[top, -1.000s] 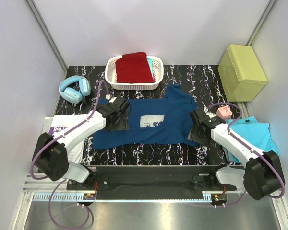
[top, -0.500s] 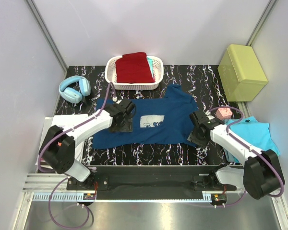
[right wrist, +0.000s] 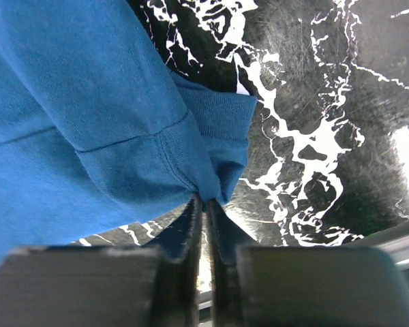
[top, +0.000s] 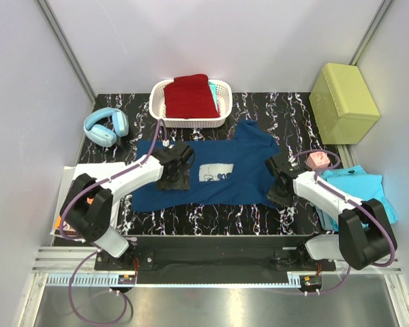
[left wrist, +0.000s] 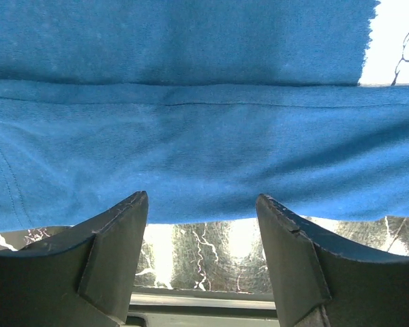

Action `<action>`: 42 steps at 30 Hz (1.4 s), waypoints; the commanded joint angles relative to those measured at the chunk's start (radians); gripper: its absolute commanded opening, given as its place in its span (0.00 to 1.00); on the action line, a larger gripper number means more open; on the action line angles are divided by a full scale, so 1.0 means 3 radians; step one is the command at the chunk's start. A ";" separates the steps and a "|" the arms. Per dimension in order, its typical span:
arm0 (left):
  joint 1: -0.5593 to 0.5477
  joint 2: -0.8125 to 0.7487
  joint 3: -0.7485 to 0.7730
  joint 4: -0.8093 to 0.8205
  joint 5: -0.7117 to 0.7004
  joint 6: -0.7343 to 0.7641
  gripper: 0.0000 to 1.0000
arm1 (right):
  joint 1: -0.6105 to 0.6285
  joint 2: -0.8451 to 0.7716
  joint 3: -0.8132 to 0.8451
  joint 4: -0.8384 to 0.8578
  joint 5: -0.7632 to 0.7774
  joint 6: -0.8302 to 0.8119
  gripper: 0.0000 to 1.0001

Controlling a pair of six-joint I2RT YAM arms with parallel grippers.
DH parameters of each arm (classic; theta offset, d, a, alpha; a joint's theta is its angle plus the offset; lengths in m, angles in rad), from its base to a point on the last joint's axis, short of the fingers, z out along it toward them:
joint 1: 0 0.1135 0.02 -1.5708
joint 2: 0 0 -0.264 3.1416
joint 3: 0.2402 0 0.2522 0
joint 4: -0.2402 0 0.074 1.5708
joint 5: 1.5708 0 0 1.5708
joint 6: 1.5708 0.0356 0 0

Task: Fold and stack the t-shirts
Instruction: Fold the flattened tshirt in 1/3 of the way

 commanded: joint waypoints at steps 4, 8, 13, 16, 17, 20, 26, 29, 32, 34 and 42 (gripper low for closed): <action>-0.0009 0.0061 0.0008 0.0072 0.0081 -0.0002 0.69 | -0.0004 0.0053 0.0185 -0.0146 0.0144 0.0129 0.00; -0.0009 0.0092 0.0023 0.0067 0.0091 -0.0022 0.68 | -0.0009 0.0048 0.0205 -0.0273 0.0220 0.0180 0.00; -0.0009 0.0230 0.0038 0.0036 0.0188 -0.0053 0.66 | -0.0009 0.0048 0.0205 -0.0320 0.0231 0.0185 0.00; -0.0009 0.0312 0.0023 0.0041 0.0270 -0.0058 0.65 | -0.0009 0.0033 0.0210 -0.0335 0.0241 0.0190 0.00; -0.0009 0.0358 0.0023 0.0046 0.0290 -0.0058 0.64 | -0.0004 0.0028 0.0210 -0.0335 0.0236 0.0195 0.00; -0.0009 0.0465 0.0013 0.0062 0.0352 -0.0058 0.62 | -0.0004 -0.0003 0.0210 -0.0361 0.0236 0.0205 0.00; -0.0009 0.0624 -0.0013 0.0082 0.0485 -0.0079 0.40 | -0.0004 -0.0115 0.0200 -0.0458 0.0297 0.0297 0.00; -0.0004 0.0680 -0.0033 0.0077 0.0516 -0.0079 0.33 | -0.0009 -0.0161 0.0216 -0.0565 0.0369 0.0379 0.00; 0.0001 0.0716 -0.0048 0.0077 0.0531 -0.0084 0.31 | -0.0009 -0.0167 0.0272 -0.0739 0.0542 0.0502 0.00; 0.0006 0.0726 -0.0064 0.0077 0.0536 -0.0089 0.31 | -0.0009 -0.0156 0.0312 -0.0820 0.0578 0.0533 0.00; 0.0052 0.0716 -0.0105 0.0067 0.0516 -0.0094 0.32 | -0.0009 -0.0238 0.0400 -0.1081 0.0773 0.0819 0.00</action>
